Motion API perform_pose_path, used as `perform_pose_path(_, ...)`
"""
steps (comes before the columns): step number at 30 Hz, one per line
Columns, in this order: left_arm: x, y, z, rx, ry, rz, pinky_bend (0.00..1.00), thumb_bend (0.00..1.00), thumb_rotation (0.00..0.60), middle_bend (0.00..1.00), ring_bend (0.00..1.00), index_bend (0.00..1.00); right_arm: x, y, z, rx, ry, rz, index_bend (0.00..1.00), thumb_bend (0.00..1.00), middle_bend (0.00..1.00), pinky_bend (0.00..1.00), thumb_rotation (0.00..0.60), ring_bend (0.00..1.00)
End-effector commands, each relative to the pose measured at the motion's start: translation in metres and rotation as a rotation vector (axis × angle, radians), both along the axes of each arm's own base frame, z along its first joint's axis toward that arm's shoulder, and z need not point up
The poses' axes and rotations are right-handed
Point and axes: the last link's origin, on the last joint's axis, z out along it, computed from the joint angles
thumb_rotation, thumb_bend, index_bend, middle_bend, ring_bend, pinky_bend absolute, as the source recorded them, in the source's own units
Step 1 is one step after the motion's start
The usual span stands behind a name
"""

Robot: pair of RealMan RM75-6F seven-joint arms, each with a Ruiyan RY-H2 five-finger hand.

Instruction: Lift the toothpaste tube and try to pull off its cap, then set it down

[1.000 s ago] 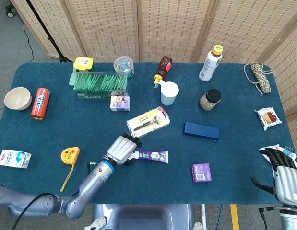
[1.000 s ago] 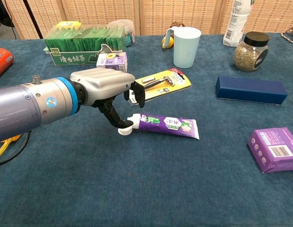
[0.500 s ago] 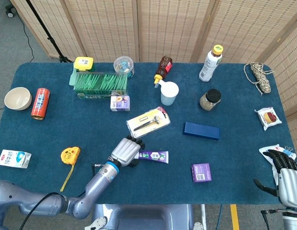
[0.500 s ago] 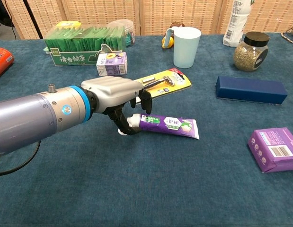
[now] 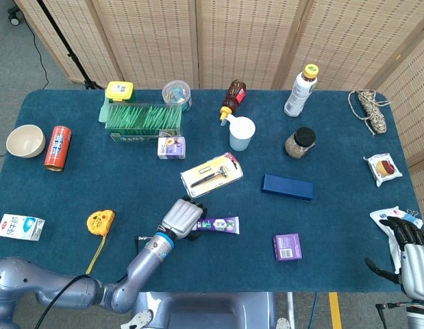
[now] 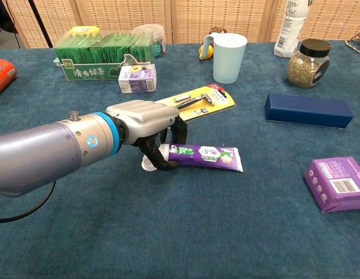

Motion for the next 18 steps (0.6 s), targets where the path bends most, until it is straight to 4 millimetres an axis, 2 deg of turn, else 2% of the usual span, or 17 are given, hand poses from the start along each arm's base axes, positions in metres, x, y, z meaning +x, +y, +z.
perform_pose_path(1, -0.001, 0.001, 0.001, 0.006, -0.003, 0.005, 0.2, 0.33, 0.524, 0.42, 0.37, 0.48, 0.0, 0.0, 0.0, 0.0, -0.001, 0.001, 0.23, 0.0, 0.2, 0.18, 0.6, 0.16)
perform_pose_path(8, -0.006, 0.004, 0.019, 0.046, -0.02, 0.009, 0.2, 0.34, 0.553, 0.45, 0.39, 0.49, 0.001, -0.001, 0.001, -0.003, -0.002, 0.004, 0.23, 0.0, 0.2, 0.18, 0.6, 0.16)
perform_pose_path(16, -0.029, 0.01, 0.063, 0.124, 0.001, 0.012, 0.21, 0.34, 0.577, 0.47, 0.4, 0.49, 0.003, -0.001, 0.0, -0.001, -0.005, 0.014, 0.23, 0.0, 0.2, 0.18, 0.6, 0.16)
perform_pose_path(18, -0.041, 0.013, 0.083, 0.157, 0.029, 0.014, 0.21, 0.34, 0.578, 0.47, 0.4, 0.49, 0.005, -0.002, -0.001, 0.002, -0.005, 0.02, 0.23, 0.0, 0.2, 0.18, 0.6, 0.16)
